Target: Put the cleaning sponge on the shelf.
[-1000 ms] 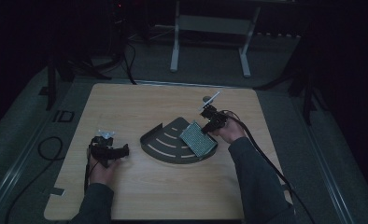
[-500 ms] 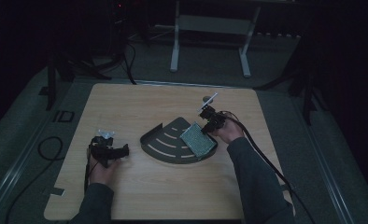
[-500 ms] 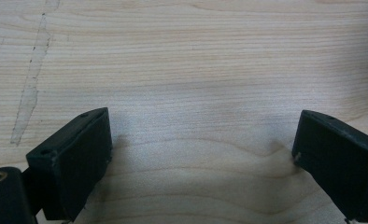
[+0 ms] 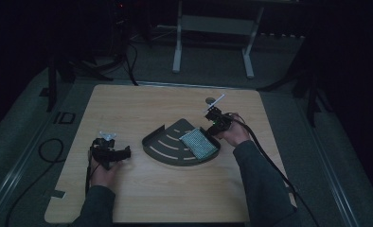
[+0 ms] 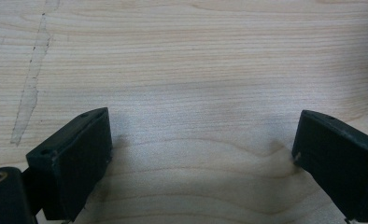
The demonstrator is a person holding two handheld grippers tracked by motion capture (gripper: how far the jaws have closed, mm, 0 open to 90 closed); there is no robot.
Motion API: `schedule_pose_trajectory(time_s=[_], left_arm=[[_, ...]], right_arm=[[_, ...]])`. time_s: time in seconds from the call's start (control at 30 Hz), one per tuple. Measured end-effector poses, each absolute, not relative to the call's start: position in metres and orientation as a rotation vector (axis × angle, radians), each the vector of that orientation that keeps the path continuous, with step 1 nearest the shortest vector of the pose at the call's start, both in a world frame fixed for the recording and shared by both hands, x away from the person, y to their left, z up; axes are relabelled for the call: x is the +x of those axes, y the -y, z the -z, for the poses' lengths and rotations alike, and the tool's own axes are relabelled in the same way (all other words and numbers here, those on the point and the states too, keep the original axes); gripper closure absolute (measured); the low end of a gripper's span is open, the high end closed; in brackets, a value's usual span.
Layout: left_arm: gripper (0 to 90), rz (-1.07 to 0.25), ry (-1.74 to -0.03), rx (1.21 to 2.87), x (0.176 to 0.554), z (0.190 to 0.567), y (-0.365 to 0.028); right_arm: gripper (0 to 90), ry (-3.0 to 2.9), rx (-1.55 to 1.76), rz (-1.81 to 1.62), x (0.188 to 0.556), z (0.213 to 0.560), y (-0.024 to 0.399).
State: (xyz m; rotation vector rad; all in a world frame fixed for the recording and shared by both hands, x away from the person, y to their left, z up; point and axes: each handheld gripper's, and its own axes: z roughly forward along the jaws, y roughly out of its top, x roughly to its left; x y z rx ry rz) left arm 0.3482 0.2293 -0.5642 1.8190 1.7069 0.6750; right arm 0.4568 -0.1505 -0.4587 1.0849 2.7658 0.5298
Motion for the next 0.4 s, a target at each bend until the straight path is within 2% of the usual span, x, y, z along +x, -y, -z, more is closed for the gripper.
schedule_pose_trajectory(time_s=[0.4], left_arm=[[5.2,-0.675,-1.707,1.819,0.348,0.564,-0.229]], right_arm=[[52.6,-2.693,1.112,-0.628,0.436,0.450,0.172]])
